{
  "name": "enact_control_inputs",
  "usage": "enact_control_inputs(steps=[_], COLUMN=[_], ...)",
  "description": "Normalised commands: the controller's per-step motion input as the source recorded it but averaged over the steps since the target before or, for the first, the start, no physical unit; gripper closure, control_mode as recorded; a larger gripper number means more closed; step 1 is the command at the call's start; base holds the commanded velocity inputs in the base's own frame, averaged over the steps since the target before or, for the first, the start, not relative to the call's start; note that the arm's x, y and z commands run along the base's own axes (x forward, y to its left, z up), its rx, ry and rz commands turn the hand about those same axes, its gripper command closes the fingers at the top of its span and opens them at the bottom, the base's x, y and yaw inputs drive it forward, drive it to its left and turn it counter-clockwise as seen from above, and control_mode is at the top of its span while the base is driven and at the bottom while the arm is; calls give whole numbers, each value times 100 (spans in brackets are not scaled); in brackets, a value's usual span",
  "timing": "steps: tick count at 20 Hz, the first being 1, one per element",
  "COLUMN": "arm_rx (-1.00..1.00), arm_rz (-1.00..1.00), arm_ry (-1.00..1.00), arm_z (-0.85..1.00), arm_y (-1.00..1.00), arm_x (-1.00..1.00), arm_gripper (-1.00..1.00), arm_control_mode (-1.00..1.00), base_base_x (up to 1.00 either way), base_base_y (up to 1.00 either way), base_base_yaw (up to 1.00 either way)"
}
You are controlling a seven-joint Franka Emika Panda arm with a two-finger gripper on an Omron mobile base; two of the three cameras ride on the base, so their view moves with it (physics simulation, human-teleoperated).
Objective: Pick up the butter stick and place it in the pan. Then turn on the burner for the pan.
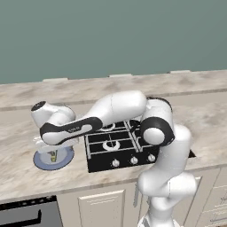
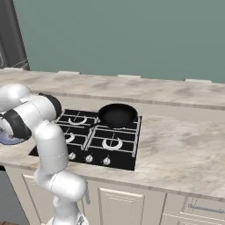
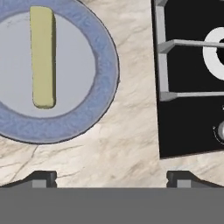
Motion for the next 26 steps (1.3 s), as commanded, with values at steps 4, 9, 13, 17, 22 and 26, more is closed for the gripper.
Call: enact_control_inputs(steps=[4, 9, 13, 17, 22, 26], arm_rx=[9, 3, 0, 0, 0, 0], arm_rz=[-32, -22, -4, 0, 0, 0], arm_ry=[0, 0, 0, 0, 0, 0], arm_z=[-31, -13, -7, -9, -21, -31], arm_y=[2, 6, 0, 0, 0, 5], arm_x=[0, 22, 30, 32, 24, 20], arm_gripper=[-100, -100, -100, -100, -100, -100], arm_control_mode=[-100, -100, -100, -100, -100, -100], base_base_x=[0, 0, 0, 0, 0, 0], base_base_y=[0, 0, 0, 0, 0, 0], base_base_yaw=[0, 0, 0, 0, 0, 0])
